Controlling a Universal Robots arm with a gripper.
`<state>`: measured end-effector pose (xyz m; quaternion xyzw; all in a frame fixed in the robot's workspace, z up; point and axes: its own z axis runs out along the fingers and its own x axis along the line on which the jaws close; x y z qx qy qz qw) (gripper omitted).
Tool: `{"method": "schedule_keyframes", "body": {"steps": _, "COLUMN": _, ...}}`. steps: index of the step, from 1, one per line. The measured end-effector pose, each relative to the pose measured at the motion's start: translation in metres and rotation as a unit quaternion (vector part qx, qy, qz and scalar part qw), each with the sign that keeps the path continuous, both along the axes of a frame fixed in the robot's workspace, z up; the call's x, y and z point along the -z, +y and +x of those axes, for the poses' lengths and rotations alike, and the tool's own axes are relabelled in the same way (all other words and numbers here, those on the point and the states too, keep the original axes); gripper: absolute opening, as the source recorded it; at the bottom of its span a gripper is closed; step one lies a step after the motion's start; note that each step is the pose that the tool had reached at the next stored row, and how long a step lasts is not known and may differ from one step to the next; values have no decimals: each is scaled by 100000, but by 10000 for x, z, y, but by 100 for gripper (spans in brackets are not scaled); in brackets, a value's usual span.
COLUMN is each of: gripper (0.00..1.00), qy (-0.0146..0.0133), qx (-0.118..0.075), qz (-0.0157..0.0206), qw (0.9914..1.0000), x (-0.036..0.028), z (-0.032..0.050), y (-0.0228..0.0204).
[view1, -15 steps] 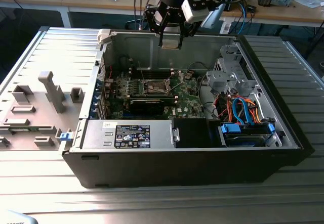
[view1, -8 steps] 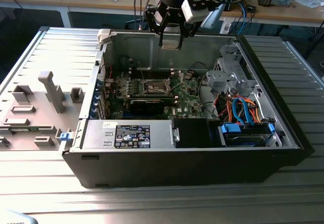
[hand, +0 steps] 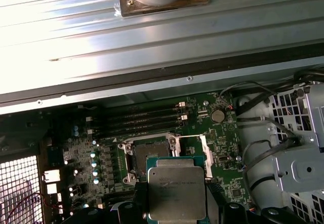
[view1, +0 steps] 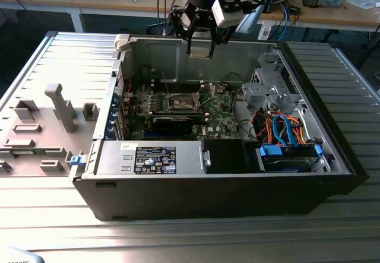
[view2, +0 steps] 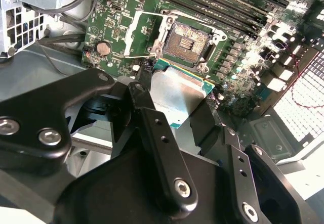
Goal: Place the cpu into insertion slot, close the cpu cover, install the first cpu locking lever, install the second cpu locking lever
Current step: 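Place the cpu into insertion slot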
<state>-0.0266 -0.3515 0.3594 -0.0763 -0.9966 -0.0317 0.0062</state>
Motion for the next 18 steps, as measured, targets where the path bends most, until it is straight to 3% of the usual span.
{"method": "schedule_keyframes", "body": {"steps": 18, "gripper": 55, "qy": 1, "qx": 1800, "qz": 1, "qw": 99984, "x": 25, "z": 0, "y": 0}}
